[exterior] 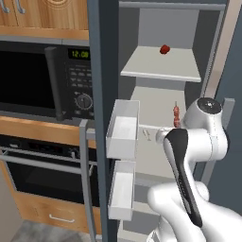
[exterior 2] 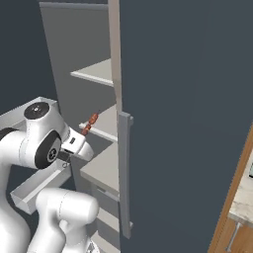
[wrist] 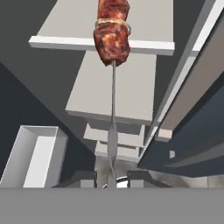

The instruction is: Store the kebab skewer in the freezer for long-term storage. Close the freezer door after placing the cooked food.

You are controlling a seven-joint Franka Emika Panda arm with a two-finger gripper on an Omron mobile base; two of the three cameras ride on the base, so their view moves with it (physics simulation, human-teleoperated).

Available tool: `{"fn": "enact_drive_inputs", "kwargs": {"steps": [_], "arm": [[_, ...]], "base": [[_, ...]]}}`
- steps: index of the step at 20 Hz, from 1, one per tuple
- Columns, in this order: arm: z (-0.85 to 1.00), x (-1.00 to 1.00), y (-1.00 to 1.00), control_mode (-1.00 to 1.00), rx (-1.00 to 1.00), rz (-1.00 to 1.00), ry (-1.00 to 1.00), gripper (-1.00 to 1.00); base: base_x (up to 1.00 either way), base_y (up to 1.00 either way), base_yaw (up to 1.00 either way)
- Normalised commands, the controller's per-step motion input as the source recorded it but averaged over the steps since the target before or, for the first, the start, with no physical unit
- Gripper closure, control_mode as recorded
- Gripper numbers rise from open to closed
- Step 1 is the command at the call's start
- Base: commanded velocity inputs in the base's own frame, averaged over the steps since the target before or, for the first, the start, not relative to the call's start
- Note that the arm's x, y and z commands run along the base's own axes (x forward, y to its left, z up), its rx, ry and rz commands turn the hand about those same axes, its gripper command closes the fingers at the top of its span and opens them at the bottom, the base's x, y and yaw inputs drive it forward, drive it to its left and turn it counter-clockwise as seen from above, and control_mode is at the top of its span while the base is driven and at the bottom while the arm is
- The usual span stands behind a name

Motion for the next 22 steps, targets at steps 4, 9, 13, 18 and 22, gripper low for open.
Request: {"fn": "enact_drive_inputs", "kwargs": {"steps": [4,9,13,18,22], "arm": [[-0.09,0.25,0.08,-1.00,0.00,-0.12,-0.07,1.00],[-0.27,0.09,0.09,-1.00,0.00,-0.08,-0.12,1.00],[-0.15,0.18,0.00,-1.00,0.00,-0.02,-0.17,1.00],[-0.01,0.35,0.00,-1.00,0.00,0.00,-0.11,1.00],[0.00,0.39,-0.02,-1.00,0.00,0.00,0.00,1.00]], "base": [[0.00,0.00,0.00],[0.00,0.00,0.00],[0.00,0.00,0.00],[0.00,0.00,0.00],[0.00,0.00,0.00]]}}
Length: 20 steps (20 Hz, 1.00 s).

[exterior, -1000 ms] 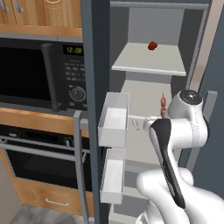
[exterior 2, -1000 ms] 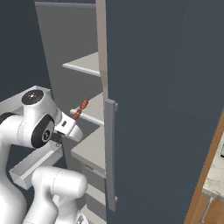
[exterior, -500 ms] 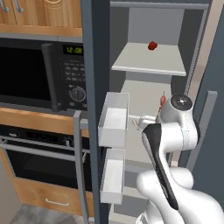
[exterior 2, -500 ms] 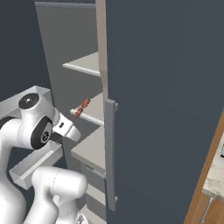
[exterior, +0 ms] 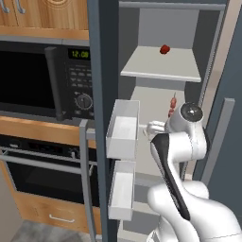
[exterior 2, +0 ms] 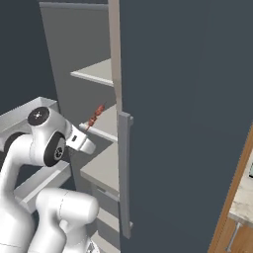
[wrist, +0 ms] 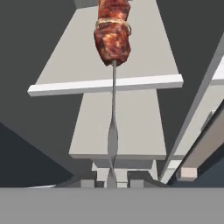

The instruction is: Store the kebab skewer in the freezer for long-term storage. Close the freezer door after placing the cooked food.

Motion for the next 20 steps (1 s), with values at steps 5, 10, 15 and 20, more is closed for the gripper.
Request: {"fn": "enact_drive_inputs", "kwargs": {"steps": [5,10,15,20], "arm": [[0.00,0.42,-0.05,-1.00,0.00,0.00,0.00,1.00],[0.00,0.33,-0.08,-1.00,0.00,0.00,0.00,1.00],[0.00,0.31,-0.18,-1.00,0.00,0.00,0.00,1.00],[0.00,0.43,-0.14,-1.00,0.00,0.00,0.03,1.00]], "base": [[0.00,0.00,0.00],[0.00,0.00,0.00],[0.00,0.00,0.00],[0.00,0.00,0.00]]}}
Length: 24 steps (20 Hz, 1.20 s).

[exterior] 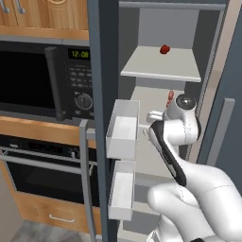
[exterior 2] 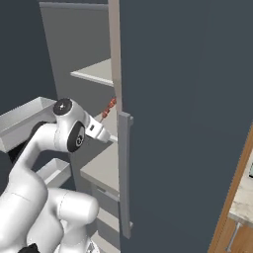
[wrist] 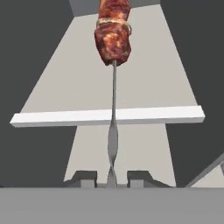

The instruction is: Store the kebab skewer in the freezer for long-term storage. Close the freezer door after placing the cooked food.

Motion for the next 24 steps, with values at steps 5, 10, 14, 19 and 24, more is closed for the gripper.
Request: {"fn": "enact_drive_inputs", "kwargs": {"steps": [5,10,14,19,24], "arm": [[0.00,0.46,0.00,-1.00,0.00,0.00,0.00,1.00],[0.00,0.35,-0.20,-1.00,0.00,0.00,0.01,1.00],[-0.02,0.35,-0.09,-1.00,0.00,0.00,0.06,1.00],[-0.12,0.37,0.00,-1.00,0.00,0.00,0.01,1.00],[-0.14,0.33,-0.05,-1.00,0.00,0.00,0.00,1.00]], "base": [[0.00,0.00,0.00],[0.00,0.00,0.00],[0.00,0.00,0.00],[0.00,0.00,0.00],[0.00,0.00,0.00]]}}
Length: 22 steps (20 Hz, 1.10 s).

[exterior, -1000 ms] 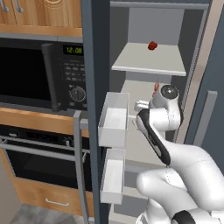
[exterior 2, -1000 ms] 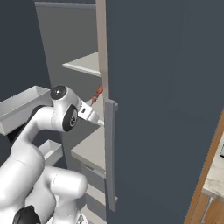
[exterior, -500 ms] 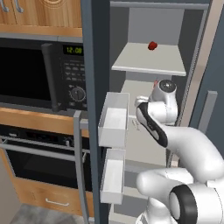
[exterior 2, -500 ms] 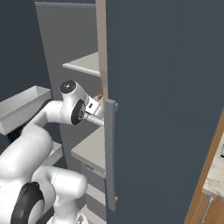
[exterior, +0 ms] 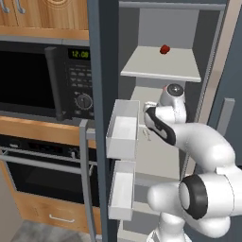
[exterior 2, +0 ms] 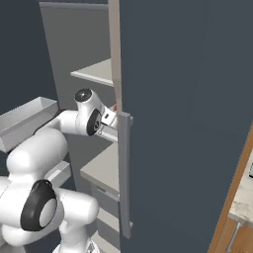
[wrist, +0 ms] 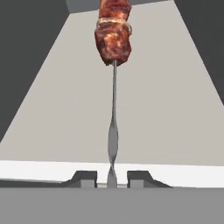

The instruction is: Store the kebab skewer in the freezer for long-term storage. Close the freezer door after placing the cooked food.

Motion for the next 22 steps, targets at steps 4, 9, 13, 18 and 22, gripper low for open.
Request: {"fn": "enact_drive_inputs", "kwargs": {"steps": [4,9,13,18,22], "arm": [[-0.11,0.23,-0.04,-1.00,0.00,0.00,0.03,1.00],[-0.15,0.26,0.00,-1.00,0.00,0.00,0.01,1.00],[-0.14,0.26,0.00,-1.00,0.00,0.00,0.05,1.00],[-0.14,0.28,-0.08,-1.00,0.00,0.00,0.07,1.00],[-0.17,0.31,-0.21,-1.00,0.00,0.00,0.05,1.00]], "base": [[0.00,0.00,0.00],[0.00,0.00,0.00],[0.00,0.00,0.00],[0.00,0.00,0.00],[0.00,0.00,0.00]]}}
